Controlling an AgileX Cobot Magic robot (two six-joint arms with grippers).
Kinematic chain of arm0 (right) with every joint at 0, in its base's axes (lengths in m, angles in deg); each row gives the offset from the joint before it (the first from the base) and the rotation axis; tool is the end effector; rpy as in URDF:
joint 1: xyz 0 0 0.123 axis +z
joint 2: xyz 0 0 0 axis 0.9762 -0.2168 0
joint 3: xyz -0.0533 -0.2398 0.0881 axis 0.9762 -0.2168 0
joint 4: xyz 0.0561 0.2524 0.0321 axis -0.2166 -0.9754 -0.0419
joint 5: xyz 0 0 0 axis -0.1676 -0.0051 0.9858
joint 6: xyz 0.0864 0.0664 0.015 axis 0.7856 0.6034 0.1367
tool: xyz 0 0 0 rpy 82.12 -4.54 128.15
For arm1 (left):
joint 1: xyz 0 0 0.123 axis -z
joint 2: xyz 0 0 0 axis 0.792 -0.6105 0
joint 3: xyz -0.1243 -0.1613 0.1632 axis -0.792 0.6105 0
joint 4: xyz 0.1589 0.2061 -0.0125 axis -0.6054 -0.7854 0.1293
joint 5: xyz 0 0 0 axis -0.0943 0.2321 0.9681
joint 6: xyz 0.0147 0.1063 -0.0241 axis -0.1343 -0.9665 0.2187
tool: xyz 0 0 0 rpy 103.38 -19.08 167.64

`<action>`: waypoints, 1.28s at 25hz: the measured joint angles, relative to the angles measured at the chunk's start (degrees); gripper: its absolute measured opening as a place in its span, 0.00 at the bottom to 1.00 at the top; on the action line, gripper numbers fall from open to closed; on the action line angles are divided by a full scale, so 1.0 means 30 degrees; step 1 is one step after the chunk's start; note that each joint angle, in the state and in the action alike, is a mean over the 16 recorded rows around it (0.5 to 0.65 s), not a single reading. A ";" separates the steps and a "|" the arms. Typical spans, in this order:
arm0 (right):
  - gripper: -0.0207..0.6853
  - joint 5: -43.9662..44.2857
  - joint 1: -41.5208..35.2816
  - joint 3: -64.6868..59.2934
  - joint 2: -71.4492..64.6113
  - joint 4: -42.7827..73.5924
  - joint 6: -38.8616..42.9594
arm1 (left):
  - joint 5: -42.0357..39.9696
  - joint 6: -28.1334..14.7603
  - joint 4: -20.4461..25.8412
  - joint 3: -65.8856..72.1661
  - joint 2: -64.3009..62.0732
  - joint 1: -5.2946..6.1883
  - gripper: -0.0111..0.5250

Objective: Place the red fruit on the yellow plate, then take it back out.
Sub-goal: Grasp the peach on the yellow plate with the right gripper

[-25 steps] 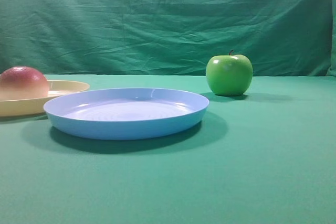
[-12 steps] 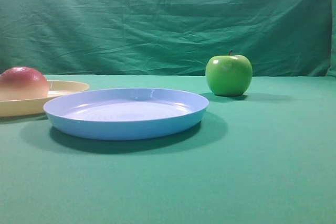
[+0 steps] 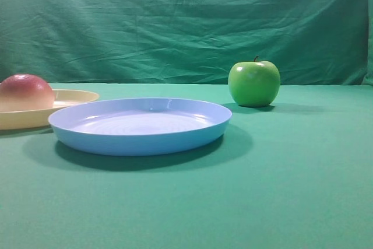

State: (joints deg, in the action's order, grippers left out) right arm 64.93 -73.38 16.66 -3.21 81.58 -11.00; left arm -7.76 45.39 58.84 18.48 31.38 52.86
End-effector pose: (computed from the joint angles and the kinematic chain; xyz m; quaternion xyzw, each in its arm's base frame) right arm 0.1121 0.0072 0.2990 -0.0358 0.7592 0.0114 0.6498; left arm 0.1030 0.0122 0.1731 -0.0414 0.7939 0.0386 0.6054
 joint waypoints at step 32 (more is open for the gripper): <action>0.03 -0.0963 -0.1189 -0.8925 0.5028 -0.0023 -0.0394 | 0.0000 0.0000 0.0000 0.0000 0.0000 0.0000 0.02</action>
State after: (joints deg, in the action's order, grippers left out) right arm 62.04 -76.95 -10.11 11.87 81.51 -12.18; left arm -7.76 45.39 58.84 18.48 31.38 52.86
